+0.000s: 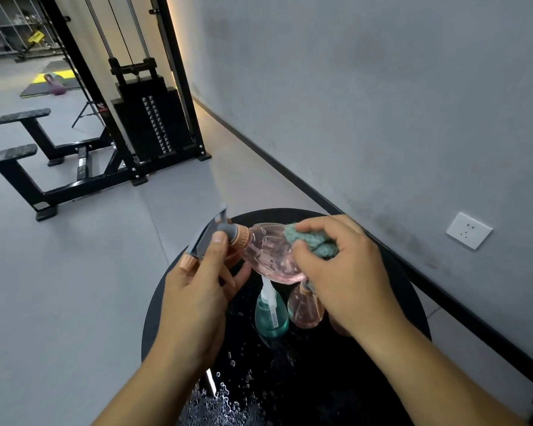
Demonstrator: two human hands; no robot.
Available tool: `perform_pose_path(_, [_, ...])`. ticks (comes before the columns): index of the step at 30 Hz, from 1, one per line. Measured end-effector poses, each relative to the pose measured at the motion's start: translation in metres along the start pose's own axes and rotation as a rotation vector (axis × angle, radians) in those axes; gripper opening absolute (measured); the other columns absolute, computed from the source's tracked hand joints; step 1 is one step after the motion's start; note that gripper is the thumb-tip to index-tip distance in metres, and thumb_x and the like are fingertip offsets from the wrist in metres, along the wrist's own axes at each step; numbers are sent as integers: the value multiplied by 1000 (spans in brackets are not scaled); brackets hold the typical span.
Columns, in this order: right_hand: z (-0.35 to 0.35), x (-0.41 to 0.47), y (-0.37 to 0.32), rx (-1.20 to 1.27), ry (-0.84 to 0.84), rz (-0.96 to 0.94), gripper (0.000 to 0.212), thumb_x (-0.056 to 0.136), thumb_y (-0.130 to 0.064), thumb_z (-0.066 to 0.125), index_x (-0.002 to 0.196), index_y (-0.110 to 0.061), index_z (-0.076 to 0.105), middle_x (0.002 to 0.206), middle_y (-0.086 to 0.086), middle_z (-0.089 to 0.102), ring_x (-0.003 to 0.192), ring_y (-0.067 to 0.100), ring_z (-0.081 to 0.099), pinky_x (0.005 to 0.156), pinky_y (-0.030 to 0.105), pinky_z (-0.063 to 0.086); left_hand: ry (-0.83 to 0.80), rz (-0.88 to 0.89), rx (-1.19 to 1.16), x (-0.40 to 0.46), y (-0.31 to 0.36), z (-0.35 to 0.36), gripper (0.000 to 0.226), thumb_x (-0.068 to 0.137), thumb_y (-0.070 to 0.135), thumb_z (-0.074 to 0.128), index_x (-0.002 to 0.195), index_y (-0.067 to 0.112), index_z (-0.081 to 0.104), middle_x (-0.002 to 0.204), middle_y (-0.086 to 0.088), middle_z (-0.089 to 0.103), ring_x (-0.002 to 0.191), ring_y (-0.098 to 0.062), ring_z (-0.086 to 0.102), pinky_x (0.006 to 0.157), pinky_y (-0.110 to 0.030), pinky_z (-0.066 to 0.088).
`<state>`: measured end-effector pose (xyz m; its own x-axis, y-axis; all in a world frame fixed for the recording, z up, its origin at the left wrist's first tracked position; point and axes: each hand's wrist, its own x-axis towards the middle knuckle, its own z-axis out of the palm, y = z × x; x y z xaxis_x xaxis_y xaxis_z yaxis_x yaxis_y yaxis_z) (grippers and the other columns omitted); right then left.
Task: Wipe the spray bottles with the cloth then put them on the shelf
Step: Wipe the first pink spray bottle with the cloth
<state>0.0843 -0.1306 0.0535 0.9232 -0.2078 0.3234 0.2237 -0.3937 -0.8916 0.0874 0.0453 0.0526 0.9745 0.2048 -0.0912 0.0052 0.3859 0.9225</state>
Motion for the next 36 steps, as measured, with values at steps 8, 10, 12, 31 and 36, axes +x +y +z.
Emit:
perform_pose_path(8, [2,-7,-7,-56,-90,-127,22,89,-13,78,103,-30,78,112,-17,62,108,-1,61,80,4,49,48,-69,-52,-2,2,4,32,108,23,60,84,3,65,105,-17,81,114,-34,77,95,-52,62])
perform_pose_path(10, [0,-4,-2,-36,-56,-63,21,87,-12,79,98,-31,77,108,-18,63,101,-2,64,75,6,51,64,-75,-54,0,5,1,37,109,23,58,79,1,59,108,-18,80,115,-35,76,96,-53,62])
perform_pose_path(12, [-4,3,4,6,-14,34,21,86,-15,80,95,-34,76,106,-19,65,96,-5,65,71,7,51,66,-75,-61,2,6,0,37,109,23,58,79,1,59,112,-20,80,116,-36,76,97,-53,61])
perform_pose_path(31, [-6,7,-1,-107,-176,-47,19,101,-28,65,116,-36,72,117,-22,60,106,-10,58,72,0,47,-55,-20,1,4,-4,-6,28,99,24,64,112,0,73,115,-17,80,116,-32,76,106,-60,55])
perform_pose_path(36, [-8,7,0,-62,-171,-32,20,101,-26,66,117,-36,72,119,-23,60,107,-14,55,71,-1,46,-89,6,35,4,-3,-5,29,97,24,65,113,2,74,113,-15,81,114,-30,76,106,-59,56])
